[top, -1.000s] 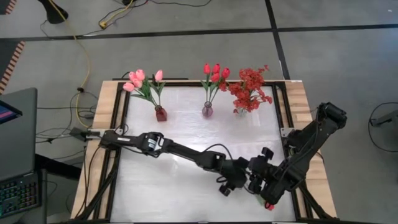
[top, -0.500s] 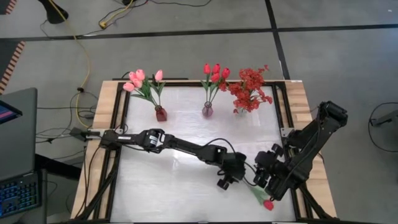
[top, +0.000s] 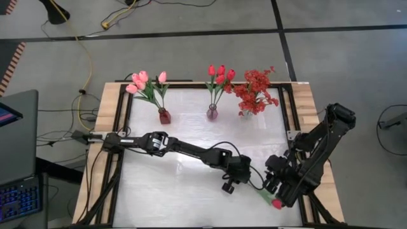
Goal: Sort flowers into vase by color
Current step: Put the red tulip into the purple vase
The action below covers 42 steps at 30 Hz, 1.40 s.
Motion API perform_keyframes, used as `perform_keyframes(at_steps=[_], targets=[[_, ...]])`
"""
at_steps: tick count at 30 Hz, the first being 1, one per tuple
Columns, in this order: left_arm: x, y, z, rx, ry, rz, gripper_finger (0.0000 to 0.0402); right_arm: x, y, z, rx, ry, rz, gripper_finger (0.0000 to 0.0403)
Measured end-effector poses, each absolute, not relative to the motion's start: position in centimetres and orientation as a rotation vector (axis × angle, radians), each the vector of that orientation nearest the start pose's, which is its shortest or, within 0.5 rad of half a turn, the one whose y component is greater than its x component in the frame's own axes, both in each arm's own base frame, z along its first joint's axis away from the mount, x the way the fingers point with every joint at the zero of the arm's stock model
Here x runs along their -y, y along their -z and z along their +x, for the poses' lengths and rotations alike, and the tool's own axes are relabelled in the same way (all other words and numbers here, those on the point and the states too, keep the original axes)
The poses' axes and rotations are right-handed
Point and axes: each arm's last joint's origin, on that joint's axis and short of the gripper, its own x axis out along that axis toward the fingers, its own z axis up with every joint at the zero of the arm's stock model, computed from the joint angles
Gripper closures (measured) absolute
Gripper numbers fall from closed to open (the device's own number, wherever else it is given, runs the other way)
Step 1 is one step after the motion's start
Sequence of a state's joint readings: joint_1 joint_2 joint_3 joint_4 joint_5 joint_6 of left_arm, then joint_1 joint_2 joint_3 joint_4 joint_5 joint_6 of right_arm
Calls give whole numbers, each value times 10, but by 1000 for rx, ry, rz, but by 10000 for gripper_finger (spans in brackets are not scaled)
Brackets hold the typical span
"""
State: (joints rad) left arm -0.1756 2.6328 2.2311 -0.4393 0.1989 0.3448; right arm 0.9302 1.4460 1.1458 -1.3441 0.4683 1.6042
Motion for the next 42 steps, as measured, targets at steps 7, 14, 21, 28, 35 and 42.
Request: perform_keyframes(at_steps=[7, 14, 21, 28, 35, 42], targets=[[109, -131, 545, -820, 591, 262, 401, -176, -257, 148, -1042, 680, 335, 178], [132, -162, 519, -912, 670, 337, 401, -174, -259, 148, -949, 697, 309, 178], [155, -188, 460, -890, 643, 398, 401, -173, -261, 151, -833, 692, 268, 178], [118, -234, 386, -554, 365, 240, 401, -170, -265, 156, -654, 690, 213, 178], [80, -273, 307, 29, 185, 78, 402, -164, -266, 164, -615, 725, 216, 178], [59, -258, 268, 370, 140, -89, 401, -166, -263, 190, -270, 699, 199, 178]])
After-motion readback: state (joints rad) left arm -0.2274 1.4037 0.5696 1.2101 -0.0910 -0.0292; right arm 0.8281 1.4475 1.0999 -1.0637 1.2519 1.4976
